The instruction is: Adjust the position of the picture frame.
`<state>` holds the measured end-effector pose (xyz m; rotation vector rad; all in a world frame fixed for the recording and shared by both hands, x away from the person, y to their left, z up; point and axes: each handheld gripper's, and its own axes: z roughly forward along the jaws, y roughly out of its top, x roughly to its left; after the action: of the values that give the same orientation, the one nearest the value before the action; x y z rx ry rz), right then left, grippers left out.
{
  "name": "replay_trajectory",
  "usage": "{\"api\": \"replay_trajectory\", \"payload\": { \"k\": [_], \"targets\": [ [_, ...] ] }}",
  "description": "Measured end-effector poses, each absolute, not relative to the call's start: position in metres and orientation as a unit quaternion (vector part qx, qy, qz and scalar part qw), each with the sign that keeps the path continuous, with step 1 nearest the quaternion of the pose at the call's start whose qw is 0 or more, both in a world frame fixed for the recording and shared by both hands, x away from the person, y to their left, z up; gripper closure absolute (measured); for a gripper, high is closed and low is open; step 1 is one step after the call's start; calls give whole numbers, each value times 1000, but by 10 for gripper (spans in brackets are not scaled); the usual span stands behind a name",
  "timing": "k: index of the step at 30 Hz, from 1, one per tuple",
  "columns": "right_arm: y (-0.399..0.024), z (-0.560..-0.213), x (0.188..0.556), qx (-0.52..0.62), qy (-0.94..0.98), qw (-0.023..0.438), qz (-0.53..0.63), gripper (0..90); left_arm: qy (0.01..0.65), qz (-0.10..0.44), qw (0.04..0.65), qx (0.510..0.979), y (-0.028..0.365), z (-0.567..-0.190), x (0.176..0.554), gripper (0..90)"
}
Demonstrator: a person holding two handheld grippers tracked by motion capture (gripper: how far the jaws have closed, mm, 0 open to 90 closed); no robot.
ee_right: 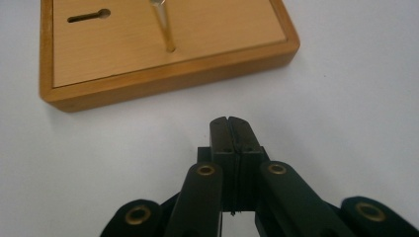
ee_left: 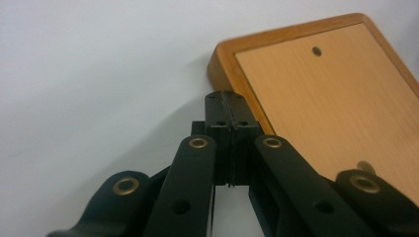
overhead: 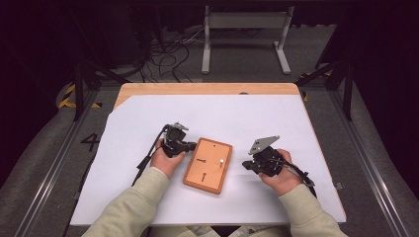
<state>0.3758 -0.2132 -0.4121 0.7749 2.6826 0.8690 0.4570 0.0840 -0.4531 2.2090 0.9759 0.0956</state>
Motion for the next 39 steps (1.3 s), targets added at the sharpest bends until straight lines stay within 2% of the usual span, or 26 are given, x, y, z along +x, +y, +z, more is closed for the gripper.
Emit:
{"api": "replay_trajectory", "payload": {
  "k": [4, 11, 15, 21, 39],
  "targets": [
    [-216, -412, 376, 265, 911, 108, 296, 900, 351, 31, 359, 864, 70, -452, 451, 897],
    [-219, -411, 377, 265, 910, 111, 299, 900, 343, 27, 380, 858, 78, -433, 437, 864],
    [-223, -408, 380, 273, 906, 112, 303, 900, 282, 7, 393, 875, 72, -416, 400, 849],
    [-227, -406, 382, 274, 904, 115, 308, 900, 215, -43, 381, 898, 52, -416, 365, 774],
    [-228, -407, 384, 277, 903, 114, 307, 900, 128, -93, 311, 937, 10, -439, 334, 836]
  ]
}}
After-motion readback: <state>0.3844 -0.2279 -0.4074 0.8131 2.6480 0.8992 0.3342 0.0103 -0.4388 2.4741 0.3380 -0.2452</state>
